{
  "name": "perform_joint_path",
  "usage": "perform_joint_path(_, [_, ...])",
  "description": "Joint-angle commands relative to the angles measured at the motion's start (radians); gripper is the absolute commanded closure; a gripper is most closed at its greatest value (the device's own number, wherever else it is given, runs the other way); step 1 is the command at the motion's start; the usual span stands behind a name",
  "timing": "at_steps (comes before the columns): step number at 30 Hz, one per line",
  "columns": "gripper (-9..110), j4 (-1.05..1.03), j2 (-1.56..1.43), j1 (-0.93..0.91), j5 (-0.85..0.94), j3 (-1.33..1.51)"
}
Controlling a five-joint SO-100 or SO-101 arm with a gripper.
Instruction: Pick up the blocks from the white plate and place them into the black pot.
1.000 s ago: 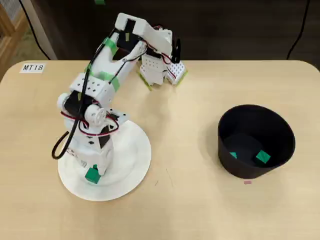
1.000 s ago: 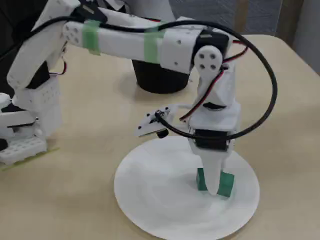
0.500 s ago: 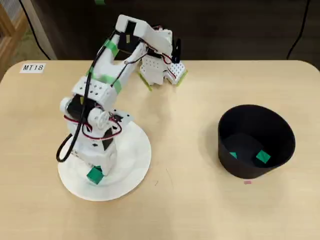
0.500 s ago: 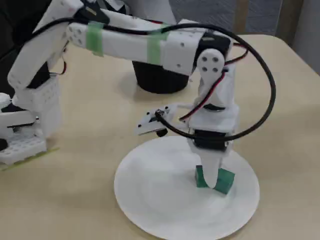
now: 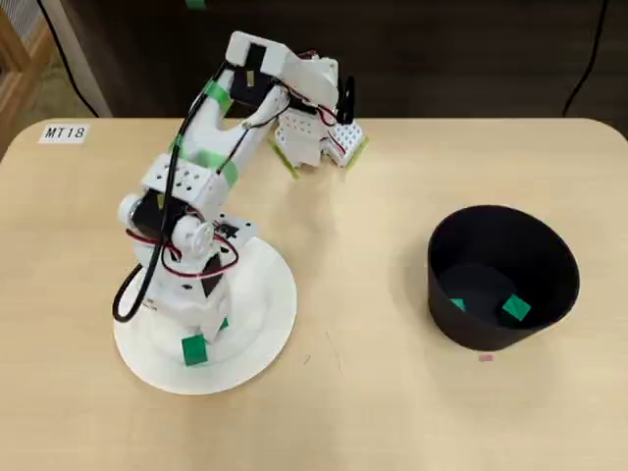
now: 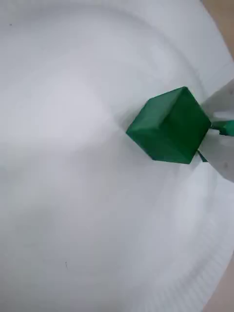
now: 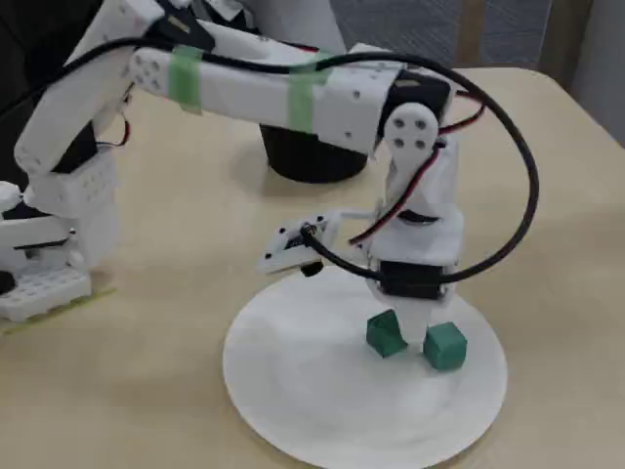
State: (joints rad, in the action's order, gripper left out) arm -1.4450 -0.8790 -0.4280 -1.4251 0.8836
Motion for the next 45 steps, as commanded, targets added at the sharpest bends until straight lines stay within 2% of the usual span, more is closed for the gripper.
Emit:
perform_joint_path(1, [104, -0.006, -0.037, -0.009, 0.025, -0.046])
perform_joint_path(6, [87, -0.057, -0.069, -0.014, 0.083, -0.057])
perform_joint_path(14, [85, -0.058, -0.084, 0.002, 0.132, -0.08])
perform_joint_path(26, [86, 0.11, -0.012, 0.021, 0.147, -0.084])
perform_joint_path(32, [87, 0.129, 0.006, 0.015, 0.152, -0.084])
perform_joint_path(39, [103, 0.118, 0.012, 0.012, 0.124, -0.087])
perform_joint_path(45, [104, 0.044, 0.014, -0.006, 0.181, -0.156])
